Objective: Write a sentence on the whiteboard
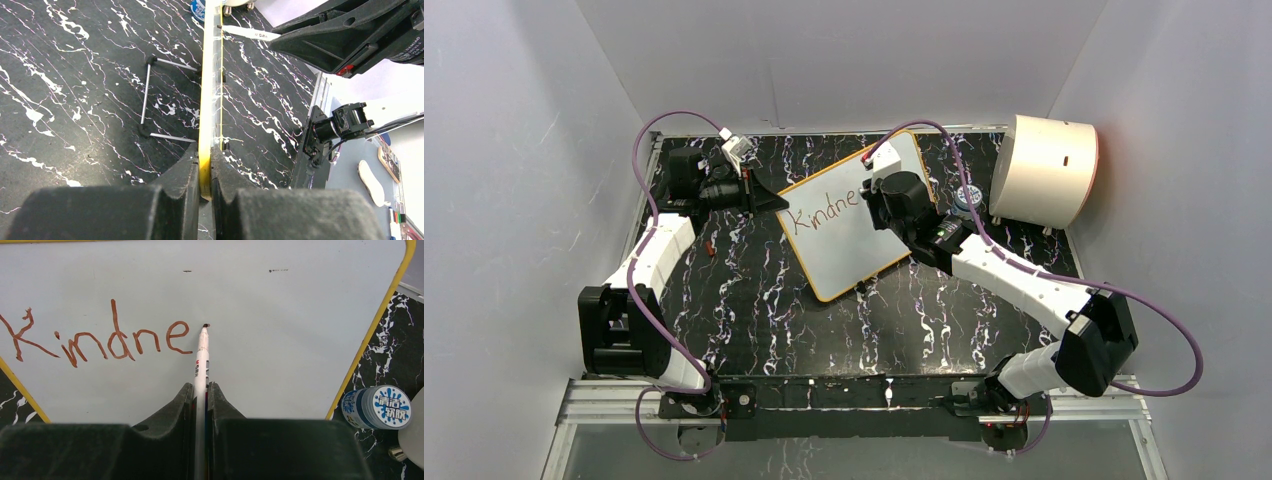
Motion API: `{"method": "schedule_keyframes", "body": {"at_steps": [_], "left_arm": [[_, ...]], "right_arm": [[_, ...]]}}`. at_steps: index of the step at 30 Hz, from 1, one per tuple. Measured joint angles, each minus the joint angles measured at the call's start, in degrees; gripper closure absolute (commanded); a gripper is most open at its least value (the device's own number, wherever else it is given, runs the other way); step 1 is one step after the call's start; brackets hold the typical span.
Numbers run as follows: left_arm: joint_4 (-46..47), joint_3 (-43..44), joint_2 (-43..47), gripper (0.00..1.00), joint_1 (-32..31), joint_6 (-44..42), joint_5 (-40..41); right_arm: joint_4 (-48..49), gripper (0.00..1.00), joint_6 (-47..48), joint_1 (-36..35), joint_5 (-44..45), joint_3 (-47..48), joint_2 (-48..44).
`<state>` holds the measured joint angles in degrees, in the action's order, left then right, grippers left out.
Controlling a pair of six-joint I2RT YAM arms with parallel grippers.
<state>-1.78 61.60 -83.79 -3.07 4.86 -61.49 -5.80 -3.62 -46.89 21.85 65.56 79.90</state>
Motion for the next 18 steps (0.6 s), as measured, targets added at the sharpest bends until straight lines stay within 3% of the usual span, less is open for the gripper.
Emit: {"method": "schedule_keyframes", "body": {"at_steps": [18], "left_arm": [[0.0,0.0,0.0,1.0,0.0,0.0,0.0]], "right_arm": [[-1.4,1.0,0.7,0.0,-1.6,-0.1,-0.3]]}}
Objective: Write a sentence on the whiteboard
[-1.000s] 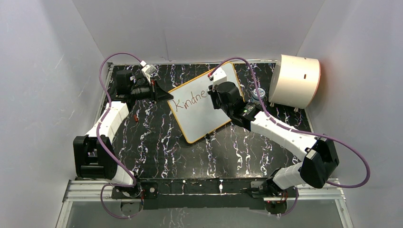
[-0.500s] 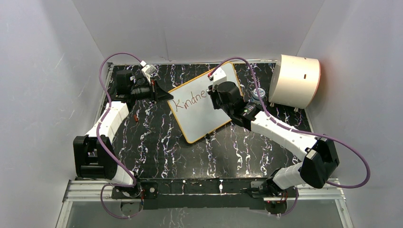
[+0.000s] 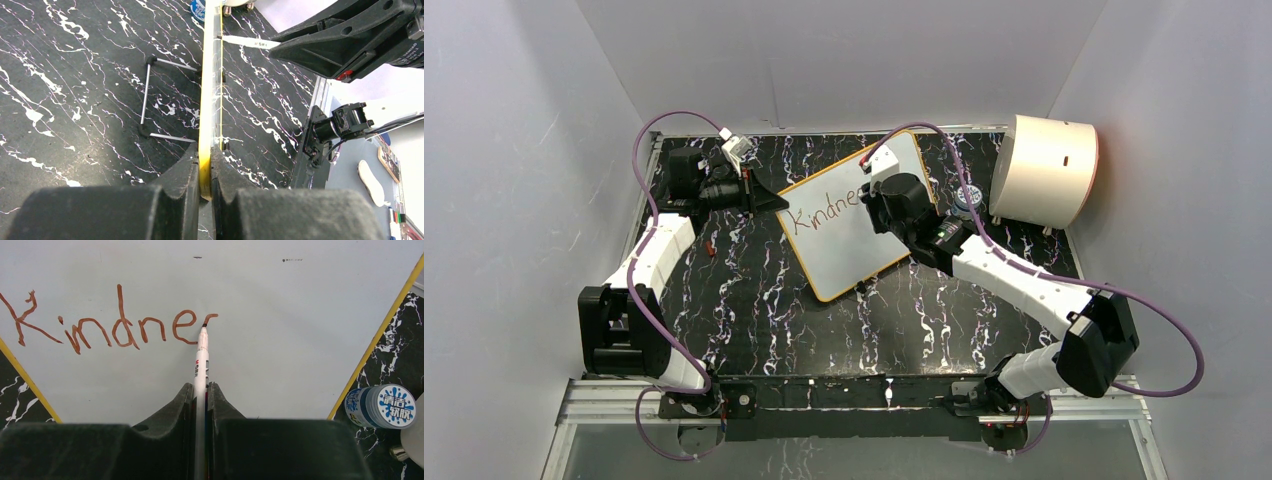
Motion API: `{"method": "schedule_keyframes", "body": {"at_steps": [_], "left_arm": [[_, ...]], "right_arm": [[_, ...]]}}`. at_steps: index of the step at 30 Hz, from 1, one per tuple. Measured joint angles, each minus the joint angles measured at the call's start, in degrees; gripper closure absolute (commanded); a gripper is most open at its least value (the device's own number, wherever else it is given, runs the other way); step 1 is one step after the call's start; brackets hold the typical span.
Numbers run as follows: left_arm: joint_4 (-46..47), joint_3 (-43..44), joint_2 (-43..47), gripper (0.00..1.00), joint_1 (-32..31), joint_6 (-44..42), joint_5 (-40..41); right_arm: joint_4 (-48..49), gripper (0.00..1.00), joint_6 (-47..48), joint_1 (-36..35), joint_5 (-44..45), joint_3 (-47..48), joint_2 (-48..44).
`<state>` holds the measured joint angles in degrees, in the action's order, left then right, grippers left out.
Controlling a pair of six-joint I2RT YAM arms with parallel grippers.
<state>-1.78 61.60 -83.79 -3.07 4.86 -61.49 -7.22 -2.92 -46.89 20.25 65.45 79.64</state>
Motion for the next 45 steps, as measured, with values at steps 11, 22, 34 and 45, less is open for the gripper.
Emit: {"method": "schedule_keyframes", "body": {"at_steps": [11,22,34,45], "left_arm": [[0.0,0.0,0.0,1.0,0.0,0.0,0.0],[0.0,0.0,0.0,1.0,0.0,0.0,-0.2],[0.0,0.0,0.0,1.0,0.0,0.0,-0.2],[0.0,0.0,0.0,1.0,0.0,0.0,-0.2]], "right_arm": [[-1.8,1.0,0.1,0.0,1.6,-0.8,-0.4],[-3.3,1.0,-0.1,0.0,1.9,-1.6,-0.9],[-2.9,1.0,-1.3,0.0,-0.4,-2.6,-1.7],[-0.8,1.0,-1.4,1.0,1.4,-3.1,-4.6]]}}
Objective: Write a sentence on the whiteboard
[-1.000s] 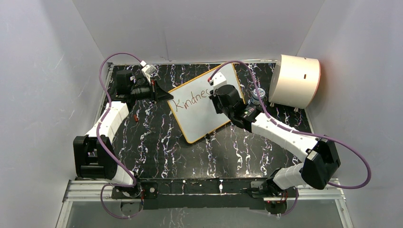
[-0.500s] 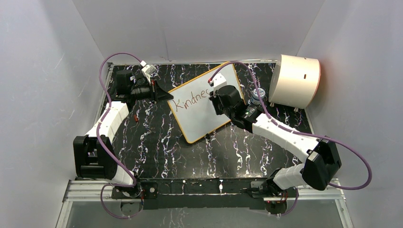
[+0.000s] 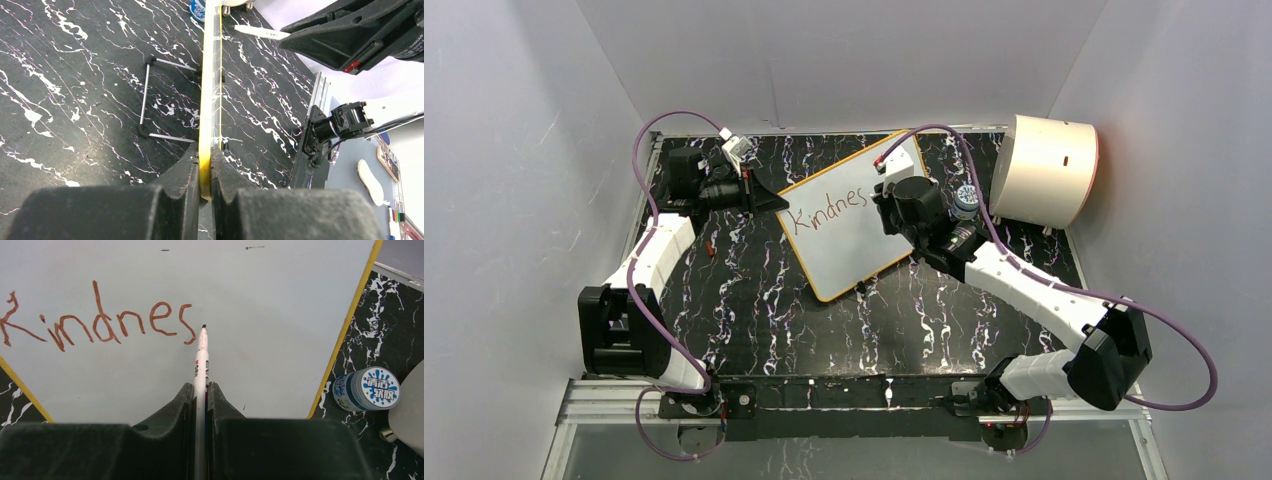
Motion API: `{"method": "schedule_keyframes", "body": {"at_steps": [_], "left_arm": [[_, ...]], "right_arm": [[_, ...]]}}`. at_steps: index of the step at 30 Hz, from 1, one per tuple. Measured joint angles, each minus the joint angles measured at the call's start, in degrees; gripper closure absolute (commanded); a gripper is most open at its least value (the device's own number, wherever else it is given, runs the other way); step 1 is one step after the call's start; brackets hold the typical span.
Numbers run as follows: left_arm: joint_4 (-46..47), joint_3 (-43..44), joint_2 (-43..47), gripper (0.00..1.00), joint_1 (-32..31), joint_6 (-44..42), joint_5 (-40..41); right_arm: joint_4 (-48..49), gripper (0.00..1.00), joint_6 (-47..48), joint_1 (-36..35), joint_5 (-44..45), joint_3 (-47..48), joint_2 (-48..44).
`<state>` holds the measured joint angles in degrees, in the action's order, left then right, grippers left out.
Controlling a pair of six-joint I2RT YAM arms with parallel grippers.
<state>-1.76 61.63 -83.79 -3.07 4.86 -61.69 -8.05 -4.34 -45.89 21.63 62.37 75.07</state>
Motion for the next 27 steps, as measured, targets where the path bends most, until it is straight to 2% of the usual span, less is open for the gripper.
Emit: {"method": "schedule_keyframes", "body": {"at_steps": [27], "left_arm": [[0.0,0.0,0.0,1.0,0.0,0.0,0.0]], "right_arm": [[2.8,1.0,0.1,2.5,-0.2,0.2,2.2]]}}
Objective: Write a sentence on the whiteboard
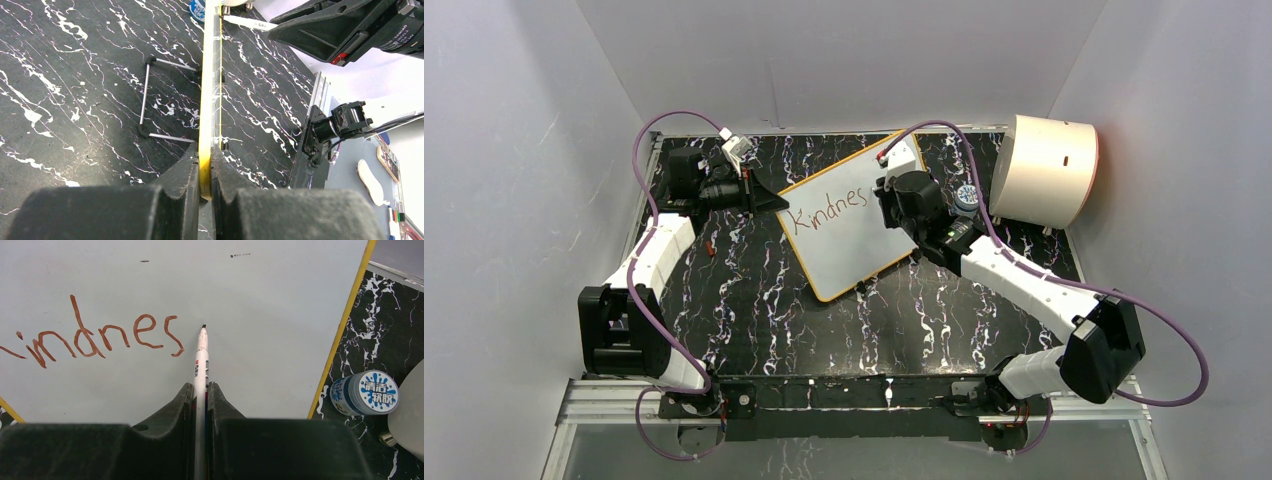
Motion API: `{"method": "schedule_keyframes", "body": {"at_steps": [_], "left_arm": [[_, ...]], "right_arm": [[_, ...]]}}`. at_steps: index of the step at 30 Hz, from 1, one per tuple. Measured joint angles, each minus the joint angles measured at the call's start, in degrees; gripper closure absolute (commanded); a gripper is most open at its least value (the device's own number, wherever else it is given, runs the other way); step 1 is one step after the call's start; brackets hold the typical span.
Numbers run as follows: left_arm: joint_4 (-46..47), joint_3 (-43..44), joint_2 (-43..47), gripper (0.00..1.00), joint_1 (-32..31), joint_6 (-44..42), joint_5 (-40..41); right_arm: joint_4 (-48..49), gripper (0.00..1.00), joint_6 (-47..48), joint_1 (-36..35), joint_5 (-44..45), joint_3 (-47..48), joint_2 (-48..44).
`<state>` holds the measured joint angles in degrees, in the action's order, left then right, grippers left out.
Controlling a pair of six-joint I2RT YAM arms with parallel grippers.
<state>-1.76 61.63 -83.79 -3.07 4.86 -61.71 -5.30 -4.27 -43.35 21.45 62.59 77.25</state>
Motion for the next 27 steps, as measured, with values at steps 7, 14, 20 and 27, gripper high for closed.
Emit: {"method": "schedule_keyframes", "body": {"at_steps": [7,14,20,27], "left_arm": [[0.0,0.0,0.0,1.0,0.0,0.0,0.0],[0.0,0.0,0.0,1.0,0.0,0.0,0.0],[0.0,0.0,0.0,1.0,0.0,0.0,0.0],[0.0,0.0,0.0,1.0,0.0,0.0,0.0]], "right_arm": [[0.4,1.0,0.0,0.2,-0.6,0.7,0.9],[0.8,1.0,0.1,0.2,-1.1,1.3,1.2],[1.0,1.0,0.2,0.2,-2.4,1.5,1.2],[0.7,1.0,0.2,0.2,-3.3,1.5,1.2]]}}
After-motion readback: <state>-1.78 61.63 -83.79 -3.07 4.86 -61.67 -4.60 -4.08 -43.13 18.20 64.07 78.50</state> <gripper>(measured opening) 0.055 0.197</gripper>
